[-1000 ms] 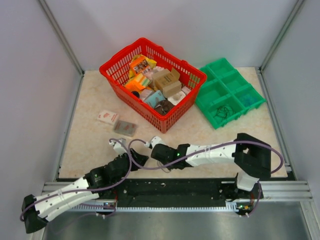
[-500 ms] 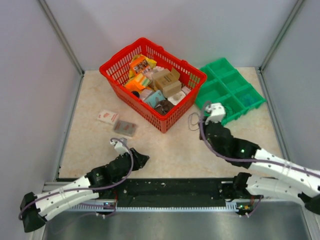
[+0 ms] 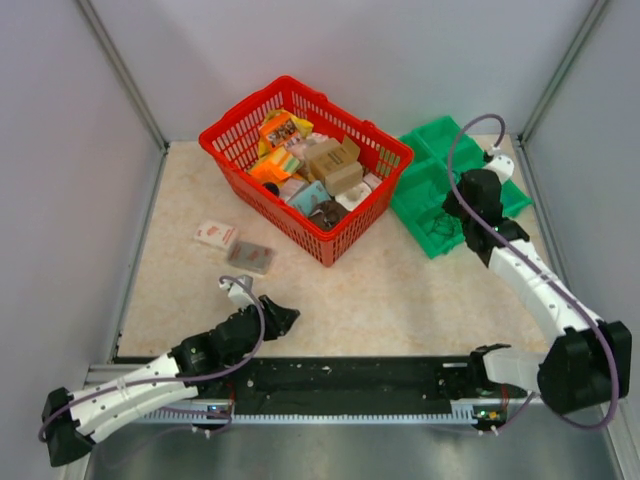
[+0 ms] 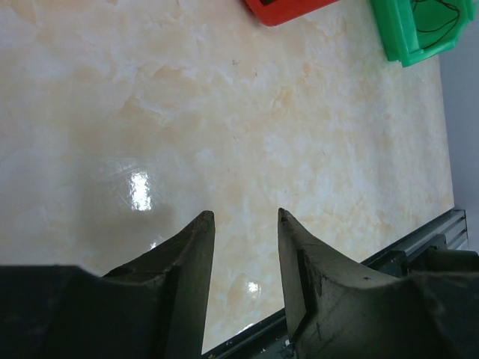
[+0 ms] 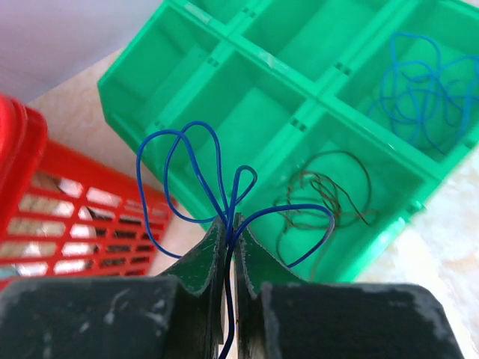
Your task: Untangle the cables
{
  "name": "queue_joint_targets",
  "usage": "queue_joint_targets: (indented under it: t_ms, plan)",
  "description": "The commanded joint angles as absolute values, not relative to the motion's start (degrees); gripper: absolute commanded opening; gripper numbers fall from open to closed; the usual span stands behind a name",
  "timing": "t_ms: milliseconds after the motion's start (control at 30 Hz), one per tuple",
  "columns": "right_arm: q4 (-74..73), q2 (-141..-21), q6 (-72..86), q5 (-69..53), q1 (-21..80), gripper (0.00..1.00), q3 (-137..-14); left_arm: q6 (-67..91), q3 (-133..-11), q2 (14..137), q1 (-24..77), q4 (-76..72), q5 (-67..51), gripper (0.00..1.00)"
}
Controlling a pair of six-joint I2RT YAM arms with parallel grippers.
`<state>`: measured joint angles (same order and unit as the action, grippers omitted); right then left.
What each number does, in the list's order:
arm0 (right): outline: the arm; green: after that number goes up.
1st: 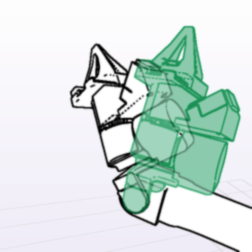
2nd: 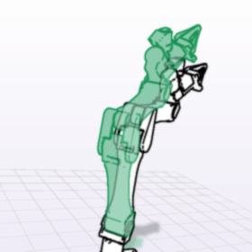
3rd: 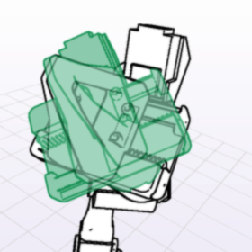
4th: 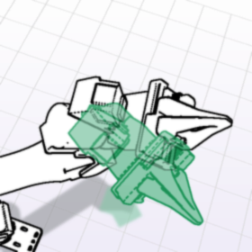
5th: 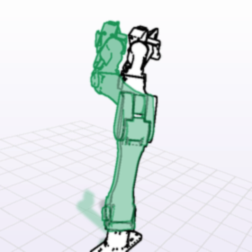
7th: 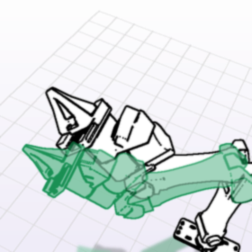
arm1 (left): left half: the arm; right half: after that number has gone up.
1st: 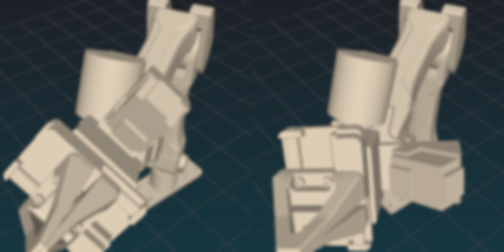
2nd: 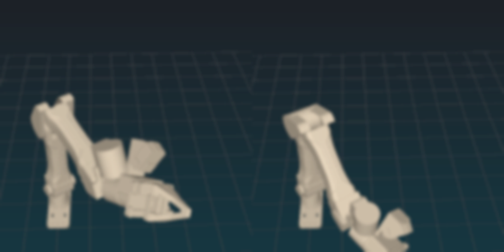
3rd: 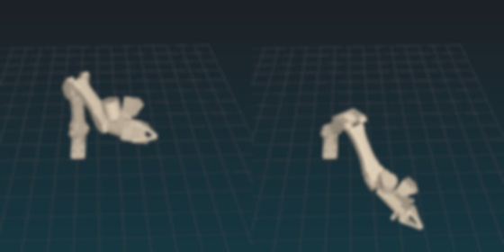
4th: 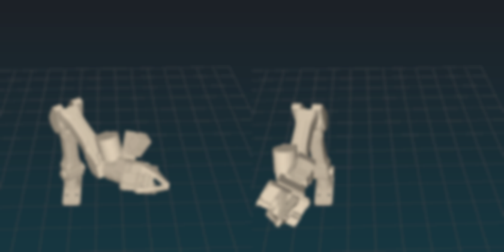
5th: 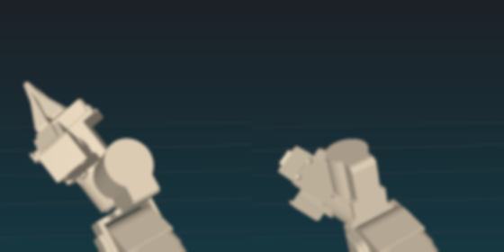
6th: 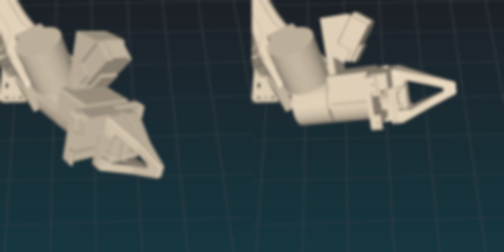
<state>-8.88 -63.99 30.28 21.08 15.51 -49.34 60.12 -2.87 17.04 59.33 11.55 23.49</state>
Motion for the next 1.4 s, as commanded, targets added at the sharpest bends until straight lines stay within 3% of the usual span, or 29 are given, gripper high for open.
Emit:
queue_joint_targets:
  t_ms: [0, 267, 933, 1067, 1233, 1367]
  plan:
    - [-9.2, -74.3, 31.2, 14.4, 12.7, 0.00, -62.4, 59.7, -0.3, 15.5, 59.2, 9.3, 23.9, 0.44]
    - [-22.8, -97.2, 28.4, 14.6, 12.3, 0.00, -85.2, 60.2, 2.0, 12.8, 59.2, 10.8, 24.2, 0.44]
    - [-28.1, -113.0, 24.5, 14.2, 12.0, 0.02, -94.7, 59.9, 2.2, 12.6, 59.2, 10.6, 24.0, 0.44]
    - [-28.5, -112.8, 24.8, 13.5, 11.9, 0.19, -94.2, 60.0, 2.2, 12.8, 59.2, 10.4, 24.1, 0.44]
    - [-29.0, -109.6, 25.5, 8.8, 11.8, 0.53, -94.5, 59.9, 2.1, 13.4, 59.2, 10.2, 23.9, 0.44]
    - [-29.6, -104.5, 25.8, 6.9, 11.8, 0.55, -94.5, 59.9, 2.0, 14.0, 59.2, 9.9, 23.9, 0.44]
